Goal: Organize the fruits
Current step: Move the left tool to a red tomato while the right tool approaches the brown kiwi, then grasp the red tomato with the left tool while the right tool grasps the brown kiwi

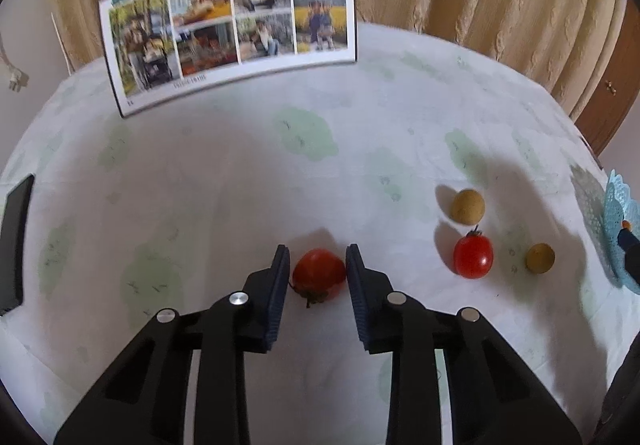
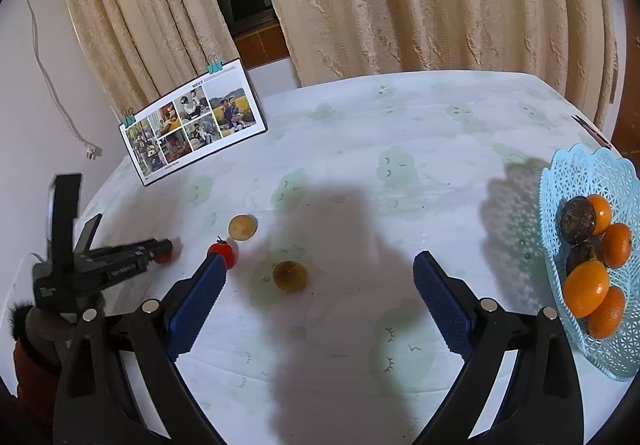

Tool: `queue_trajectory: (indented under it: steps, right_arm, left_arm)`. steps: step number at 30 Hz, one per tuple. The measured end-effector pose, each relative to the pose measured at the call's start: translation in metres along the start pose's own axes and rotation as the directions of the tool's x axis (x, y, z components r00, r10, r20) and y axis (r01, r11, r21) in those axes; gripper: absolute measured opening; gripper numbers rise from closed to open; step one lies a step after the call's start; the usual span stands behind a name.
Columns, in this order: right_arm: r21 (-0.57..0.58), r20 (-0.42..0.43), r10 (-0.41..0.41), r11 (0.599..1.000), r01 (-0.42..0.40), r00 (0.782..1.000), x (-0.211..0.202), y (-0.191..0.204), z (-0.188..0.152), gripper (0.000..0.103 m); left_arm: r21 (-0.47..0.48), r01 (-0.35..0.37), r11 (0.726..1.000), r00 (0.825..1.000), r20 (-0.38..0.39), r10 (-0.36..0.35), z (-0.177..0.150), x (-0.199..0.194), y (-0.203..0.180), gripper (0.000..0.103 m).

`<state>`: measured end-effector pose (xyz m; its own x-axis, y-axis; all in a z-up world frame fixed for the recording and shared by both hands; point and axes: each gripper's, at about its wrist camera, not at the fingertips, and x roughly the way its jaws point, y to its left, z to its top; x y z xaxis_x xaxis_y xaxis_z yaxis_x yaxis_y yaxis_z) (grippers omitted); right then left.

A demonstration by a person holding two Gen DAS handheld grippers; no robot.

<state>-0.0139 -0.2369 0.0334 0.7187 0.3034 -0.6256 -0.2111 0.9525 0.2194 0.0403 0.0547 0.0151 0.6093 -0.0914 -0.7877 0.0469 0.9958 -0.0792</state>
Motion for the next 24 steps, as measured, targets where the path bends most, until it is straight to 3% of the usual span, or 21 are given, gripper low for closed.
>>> queue_trajectory:
  steps: [9,20,24]
  right_arm:
    - [-0.066,-0.065,-0.033,0.997,0.029,0.997,0.029,0.015,-0.004,0.073]
    - [-0.143,-0.162,-0.066,0.989,0.043,0.985,0.075,0.038,-0.012,0.046]
    - [-0.186,-0.159,-0.118,0.979,0.088,0.98,0.084,0.044,-0.014,0.028]
  left_arm:
    - [-0.01,0.015,1.0,0.994,0.109,-0.014,0.008,-0.038,0.0,0.029]
    - [-0.013,0.061,0.998,0.99,0.131,-0.059,0.007,-0.051,0.002,0.029]
    - [-0.037,0.063,0.997,0.991,0.125,-0.058,0.007,-0.049,0.008,0.029]
